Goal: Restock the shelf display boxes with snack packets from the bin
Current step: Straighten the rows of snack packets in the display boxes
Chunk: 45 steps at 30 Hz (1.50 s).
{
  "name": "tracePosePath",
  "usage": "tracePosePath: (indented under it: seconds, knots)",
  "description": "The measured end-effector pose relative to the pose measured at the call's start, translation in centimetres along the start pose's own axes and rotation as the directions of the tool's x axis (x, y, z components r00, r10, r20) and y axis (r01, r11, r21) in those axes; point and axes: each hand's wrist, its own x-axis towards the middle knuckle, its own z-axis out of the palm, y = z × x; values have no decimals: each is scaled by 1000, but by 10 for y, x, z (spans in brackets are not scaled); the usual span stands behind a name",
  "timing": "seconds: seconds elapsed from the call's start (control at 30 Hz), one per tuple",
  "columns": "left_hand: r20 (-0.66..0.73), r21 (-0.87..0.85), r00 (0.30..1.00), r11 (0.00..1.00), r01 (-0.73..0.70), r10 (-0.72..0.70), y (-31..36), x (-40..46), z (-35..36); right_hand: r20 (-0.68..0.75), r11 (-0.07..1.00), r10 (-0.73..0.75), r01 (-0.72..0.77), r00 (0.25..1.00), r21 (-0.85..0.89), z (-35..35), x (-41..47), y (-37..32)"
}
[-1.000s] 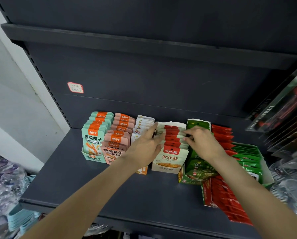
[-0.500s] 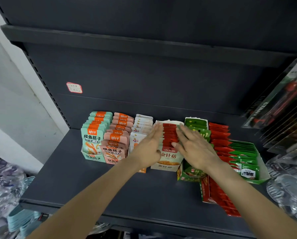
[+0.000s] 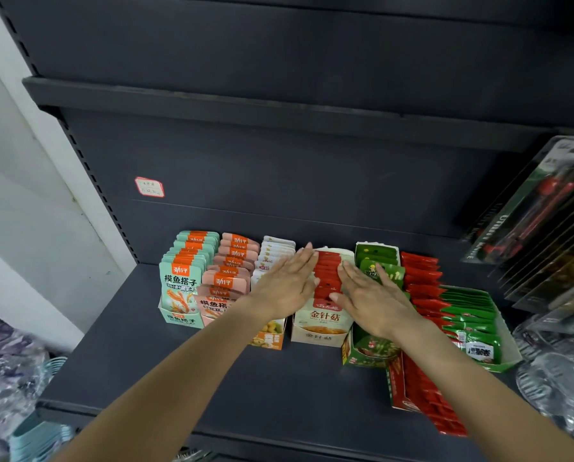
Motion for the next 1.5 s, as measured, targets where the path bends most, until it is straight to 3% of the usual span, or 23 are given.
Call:
tracePosePath:
  seconds: [0.1,0.23,0.33,0.5,0.67,0.77,1.1,1.23,1.5]
  knots:
    - [18,23,1000,1000,-9,8,0,2,-11,-13,998,-9,10,1000,55,-10,5,3]
    - [-10,-49,999,998,-38,38,-2,-7,-17,-294,966,107,-29,950,258,-18,18,17]
    - [-7,94,995,991,-99,100,-4,-12,-4,-259,952,166,-86,951,292,-17,38,24]
    - [-6,300,997,951,-77,83,-5,-3,6,-355,967,206,-135,912,214,-18,63,25]
    - [-5,373,1000,928,-15,18,-5,0,4,-433,978,209,-174,877,118,-11,69,19]
    - [-9,403,1000,915,4,-1,-10,5,1,-450,967,254,-210,856,145,-6,70,16]
    - [-71,327,989,940,-100,130,-3,2,10,-343,912,224,-73,912,403,-13,39,25]
    - [-51,421,986,899,-123,158,9,6,18,-204,922,208,-121,957,369,-2,11,32]
    - [-116,379,983,922,-86,139,7,14,19,-171,934,172,-106,970,342,4,0,42]
